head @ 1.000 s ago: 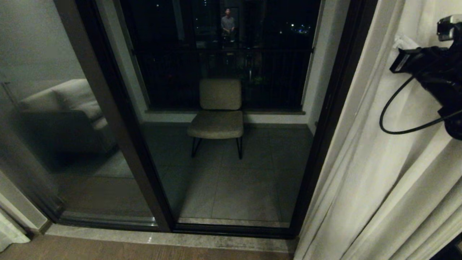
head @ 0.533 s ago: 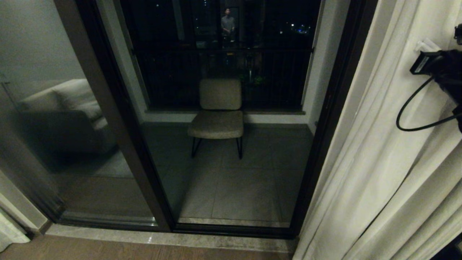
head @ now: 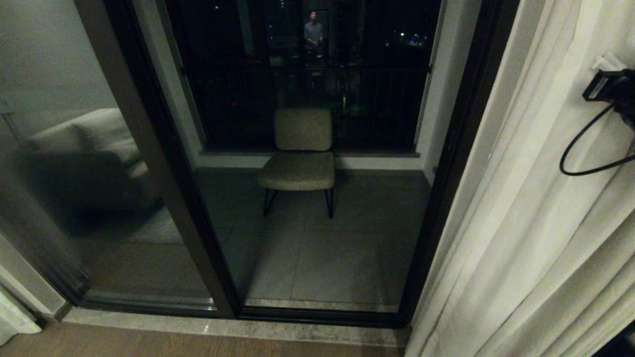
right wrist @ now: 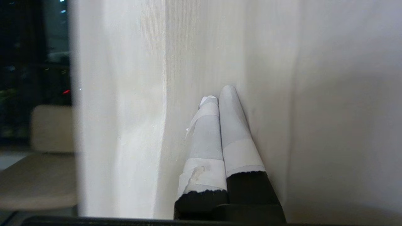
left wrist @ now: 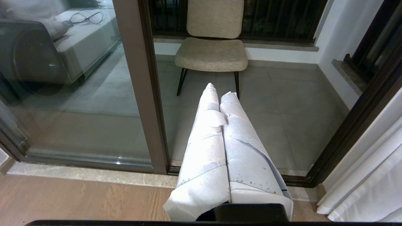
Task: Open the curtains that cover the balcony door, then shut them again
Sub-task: Pull the inner curtains open on both sides
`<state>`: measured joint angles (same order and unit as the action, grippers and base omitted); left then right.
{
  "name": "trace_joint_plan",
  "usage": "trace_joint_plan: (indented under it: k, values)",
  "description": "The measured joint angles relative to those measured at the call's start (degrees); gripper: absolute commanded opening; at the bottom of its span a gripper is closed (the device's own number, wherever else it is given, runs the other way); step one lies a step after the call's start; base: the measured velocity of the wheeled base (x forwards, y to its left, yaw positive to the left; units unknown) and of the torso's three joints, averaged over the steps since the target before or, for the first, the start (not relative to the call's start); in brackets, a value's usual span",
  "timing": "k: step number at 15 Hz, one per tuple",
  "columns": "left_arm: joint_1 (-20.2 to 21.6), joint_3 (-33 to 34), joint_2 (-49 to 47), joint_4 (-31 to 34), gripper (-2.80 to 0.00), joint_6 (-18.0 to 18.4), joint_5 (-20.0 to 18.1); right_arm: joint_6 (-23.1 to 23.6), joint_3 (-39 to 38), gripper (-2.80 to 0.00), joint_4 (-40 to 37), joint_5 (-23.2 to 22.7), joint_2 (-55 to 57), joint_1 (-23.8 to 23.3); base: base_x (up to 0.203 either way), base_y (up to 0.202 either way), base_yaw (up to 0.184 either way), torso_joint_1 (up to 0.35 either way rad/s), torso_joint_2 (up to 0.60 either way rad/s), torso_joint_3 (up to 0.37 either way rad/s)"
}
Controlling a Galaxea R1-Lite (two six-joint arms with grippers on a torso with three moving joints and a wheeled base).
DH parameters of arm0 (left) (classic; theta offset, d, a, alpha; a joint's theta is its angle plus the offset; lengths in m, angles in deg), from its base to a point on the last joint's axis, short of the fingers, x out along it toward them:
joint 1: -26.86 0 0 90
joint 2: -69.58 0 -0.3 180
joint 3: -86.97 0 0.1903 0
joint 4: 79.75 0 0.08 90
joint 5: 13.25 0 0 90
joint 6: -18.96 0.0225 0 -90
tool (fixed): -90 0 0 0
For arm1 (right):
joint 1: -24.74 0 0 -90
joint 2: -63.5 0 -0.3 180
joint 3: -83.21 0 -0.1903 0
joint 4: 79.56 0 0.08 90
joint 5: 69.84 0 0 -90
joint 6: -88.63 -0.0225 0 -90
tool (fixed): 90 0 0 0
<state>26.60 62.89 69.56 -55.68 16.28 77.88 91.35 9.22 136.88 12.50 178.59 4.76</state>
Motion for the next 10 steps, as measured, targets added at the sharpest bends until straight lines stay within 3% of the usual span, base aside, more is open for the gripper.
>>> trace_joint_plan:
  k: [10]
  values:
    - [0.0,0.0,0.0,0.0,-2.80,0.0,0.0,-0.2,10.0,-2.80,-3.8,-0.1,6.2,-10.3,0.000,0.000,0.000,0.000,0.00,0.000]
